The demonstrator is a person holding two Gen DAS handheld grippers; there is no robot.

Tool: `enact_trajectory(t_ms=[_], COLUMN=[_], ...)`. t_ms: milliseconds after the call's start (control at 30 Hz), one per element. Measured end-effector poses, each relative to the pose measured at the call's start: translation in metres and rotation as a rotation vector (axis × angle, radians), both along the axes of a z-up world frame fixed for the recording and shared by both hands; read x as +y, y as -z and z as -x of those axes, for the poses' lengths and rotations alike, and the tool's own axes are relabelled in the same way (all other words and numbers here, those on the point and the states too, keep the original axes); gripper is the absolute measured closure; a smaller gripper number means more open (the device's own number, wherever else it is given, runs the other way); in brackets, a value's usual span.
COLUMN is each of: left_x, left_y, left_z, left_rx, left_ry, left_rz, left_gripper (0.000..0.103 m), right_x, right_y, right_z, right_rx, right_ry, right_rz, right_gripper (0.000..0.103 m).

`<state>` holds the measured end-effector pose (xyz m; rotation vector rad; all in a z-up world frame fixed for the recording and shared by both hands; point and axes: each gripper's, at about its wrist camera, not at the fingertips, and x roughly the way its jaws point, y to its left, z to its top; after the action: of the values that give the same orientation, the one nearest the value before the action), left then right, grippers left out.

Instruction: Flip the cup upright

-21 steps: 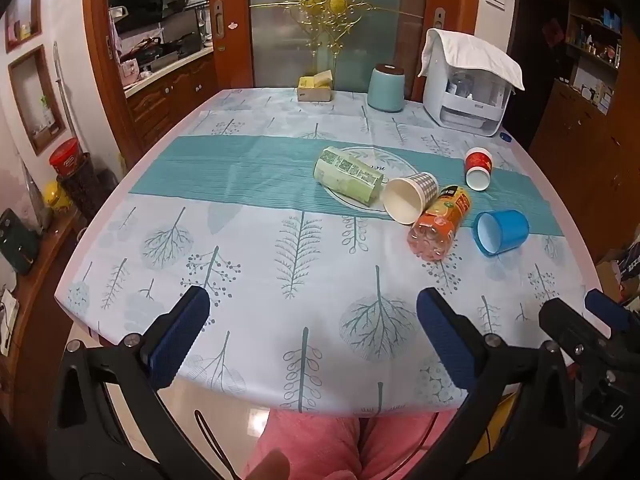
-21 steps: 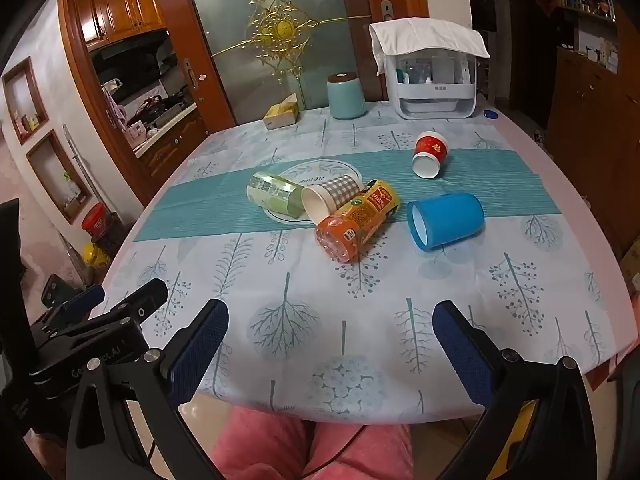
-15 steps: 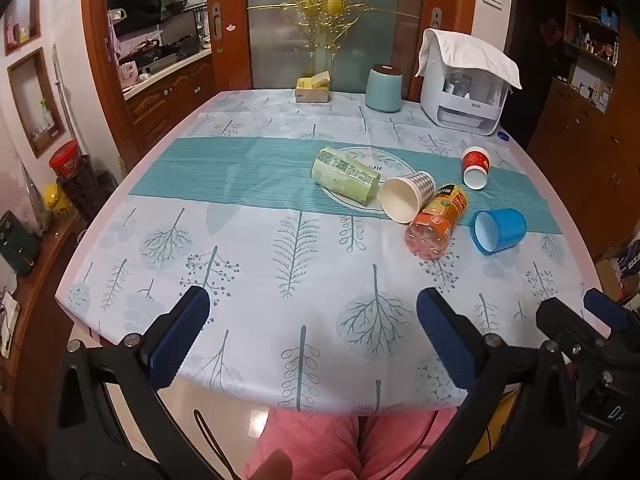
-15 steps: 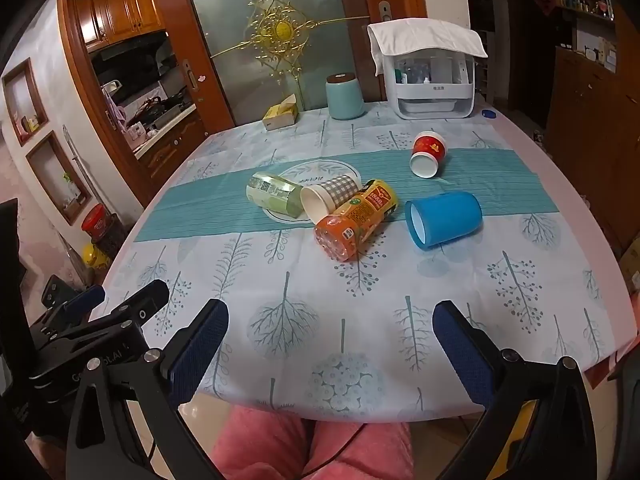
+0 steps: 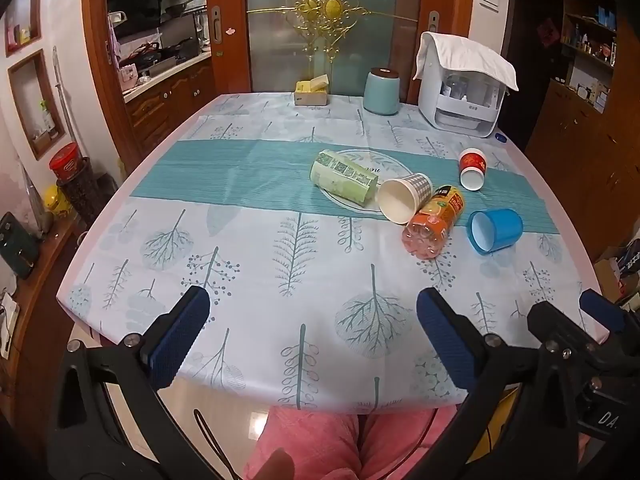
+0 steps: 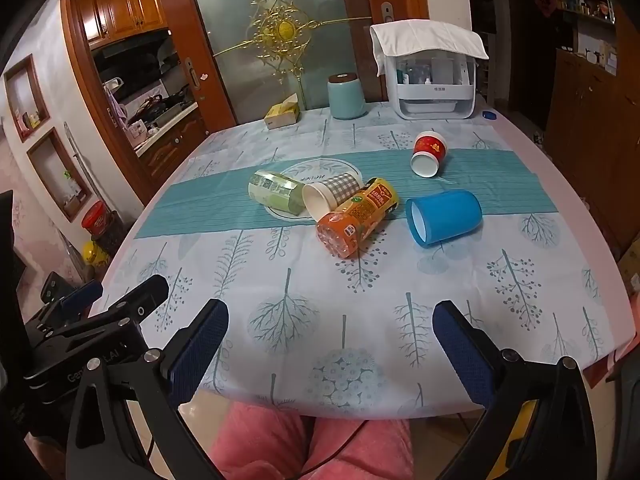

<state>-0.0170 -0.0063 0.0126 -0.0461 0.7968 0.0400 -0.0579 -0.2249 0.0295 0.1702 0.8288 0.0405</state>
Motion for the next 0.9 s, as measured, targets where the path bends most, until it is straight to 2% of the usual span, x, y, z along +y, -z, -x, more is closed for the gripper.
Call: enact_trajectory(t_ms=[300, 700, 900], left_x=[0.008, 0.013, 0.01], left_y=[0.0, 0.002, 0.003], left_z=[0.002, -0.002, -0.006], left_rx=[-0.016, -0.038, -0.068], left_ry=[-0.022, -0.033, -0.011], left_rz=[0.012, 0.038, 0.011], left_gripper=[0.0, 0.0, 0.001], right_x=[0.004, 0.012, 0.013], right_y=[0.0, 0.008, 0.011], right_z=[0.006, -0.009, -0.018], right_rx=[0.0, -0.01, -0.018], right_ry=[-0.003, -0.017, -0.019], right_rz=[0.001, -0.004, -0.018], right_gripper=[0.0, 0.0, 0.0])
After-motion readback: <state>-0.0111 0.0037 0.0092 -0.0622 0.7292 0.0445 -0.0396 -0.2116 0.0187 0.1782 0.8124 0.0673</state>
